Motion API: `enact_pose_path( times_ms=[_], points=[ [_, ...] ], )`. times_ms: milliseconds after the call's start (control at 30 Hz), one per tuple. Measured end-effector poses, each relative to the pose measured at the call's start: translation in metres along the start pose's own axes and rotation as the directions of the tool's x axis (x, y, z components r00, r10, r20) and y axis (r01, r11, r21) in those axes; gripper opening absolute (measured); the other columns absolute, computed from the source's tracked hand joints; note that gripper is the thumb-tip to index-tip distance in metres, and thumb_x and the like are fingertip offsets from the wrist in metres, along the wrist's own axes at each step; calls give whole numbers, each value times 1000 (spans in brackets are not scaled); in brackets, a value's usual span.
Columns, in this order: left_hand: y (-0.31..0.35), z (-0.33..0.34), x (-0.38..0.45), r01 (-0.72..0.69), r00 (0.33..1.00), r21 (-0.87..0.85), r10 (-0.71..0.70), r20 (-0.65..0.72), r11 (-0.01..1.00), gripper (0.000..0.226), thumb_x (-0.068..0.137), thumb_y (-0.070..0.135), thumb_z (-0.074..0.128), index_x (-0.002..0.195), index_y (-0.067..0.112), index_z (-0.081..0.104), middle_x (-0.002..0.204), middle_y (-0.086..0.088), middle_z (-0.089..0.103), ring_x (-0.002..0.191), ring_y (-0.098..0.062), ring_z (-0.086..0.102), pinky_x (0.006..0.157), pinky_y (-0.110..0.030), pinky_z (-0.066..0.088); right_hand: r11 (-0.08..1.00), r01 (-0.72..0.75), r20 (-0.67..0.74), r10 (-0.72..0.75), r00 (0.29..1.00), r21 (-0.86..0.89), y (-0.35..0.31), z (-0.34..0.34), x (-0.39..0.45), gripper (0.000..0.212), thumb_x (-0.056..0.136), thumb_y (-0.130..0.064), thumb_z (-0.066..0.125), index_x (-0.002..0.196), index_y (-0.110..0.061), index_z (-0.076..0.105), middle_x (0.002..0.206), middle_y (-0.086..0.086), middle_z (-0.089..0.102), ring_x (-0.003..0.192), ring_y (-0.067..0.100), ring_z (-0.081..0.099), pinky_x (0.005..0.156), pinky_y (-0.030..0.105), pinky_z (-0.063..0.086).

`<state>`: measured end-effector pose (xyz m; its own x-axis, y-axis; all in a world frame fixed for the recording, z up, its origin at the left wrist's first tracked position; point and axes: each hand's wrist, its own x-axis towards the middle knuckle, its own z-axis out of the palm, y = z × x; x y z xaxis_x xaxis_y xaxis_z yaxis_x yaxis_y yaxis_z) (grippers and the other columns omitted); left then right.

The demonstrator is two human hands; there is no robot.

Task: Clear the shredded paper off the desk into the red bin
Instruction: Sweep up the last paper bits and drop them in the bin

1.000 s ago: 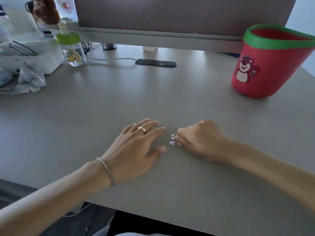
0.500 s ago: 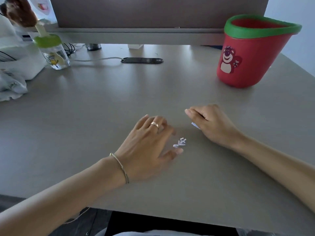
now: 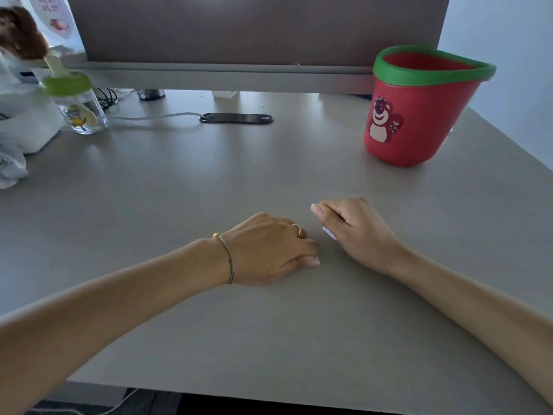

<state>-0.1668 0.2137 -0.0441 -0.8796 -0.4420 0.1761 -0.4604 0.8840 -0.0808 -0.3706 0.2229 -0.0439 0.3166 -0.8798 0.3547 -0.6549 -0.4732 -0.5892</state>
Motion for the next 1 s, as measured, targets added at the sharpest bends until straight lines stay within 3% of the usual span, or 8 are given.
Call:
enact_pose_path(
  times_ms=[267,367,433,533,667,800,900,1000],
  points=[
    [-9,3,10,179,983,-17,-180,-47,984,32,103,32,42,83,13,58,77,-11,65,73,-37,61,61,-37,41,999,-54,-11,54,998,8,-4,-1,3,50,108,-25,47,63,-14,26,56,-6,26,51,7,23,51,28,21],
    [-22,3,8,325,938,-232,-344,-45,917,34,99,30,46,69,16,45,62,-2,56,60,-29,54,57,-36,44,991,-112,-23,114,993,70,-6,-1,5,49,107,-25,46,65,-13,24,56,-4,23,52,8,18,51,30,18],
    [-29,-4,9,367,895,-448,-440,-67,815,38,95,27,50,63,13,36,54,6,39,50,-16,35,51,-33,38,984,-151,-27,154,988,99,-6,-1,9,50,107,-27,45,64,-10,25,57,0,24,53,11,19,53,34,19],
    [-32,-22,12,353,851,-601,-512,-112,718,45,97,19,56,62,15,27,59,6,24,54,-11,21,49,-28,23,960,-222,-40,232,972,173,-5,0,19,50,105,-30,45,61,-13,28,52,-1,28,49,15,25,52,33,22],
    [-41,-43,22,306,836,-724,-539,-106,618,44,99,20,54,65,2,34,58,-3,32,54,-14,26,50,-29,25,878,-264,-75,318,945,400,-12,-8,41,48,105,-22,46,59,-18,31,51,-1,27,41,15,25,46,24,18],
    [-54,-67,46,246,825,-766,-543,-157,594,44,95,27,52,65,0,36,57,-7,39,53,-17,34,53,-30,31,799,-259,-140,391,910,543,-27,-35,72,49,102,-16,47,57,-20,30,52,0,25,41,14,21,46,21,13],
    [-63,-88,73,207,786,-784,-577,-223,585,44,98,16,52,63,-6,38,54,-11,45,49,-15,37,50,-27,34,683,-249,-146,465,873,686,-40,-64,95,43,99,-14,46,60,-21,30,59,3,23,50,14,15,46,23,10],
    [-75,-109,104,166,735,-819,-622,-268,549,45,99,15,53,64,-9,39,56,-11,44,50,-17,38,49,-25,34,585,-233,-119,499,858,777,-49,-95,116,42,101,-15,45,62,-22,28,55,-3,21,47,13,13,41,22,9]
  ],
)
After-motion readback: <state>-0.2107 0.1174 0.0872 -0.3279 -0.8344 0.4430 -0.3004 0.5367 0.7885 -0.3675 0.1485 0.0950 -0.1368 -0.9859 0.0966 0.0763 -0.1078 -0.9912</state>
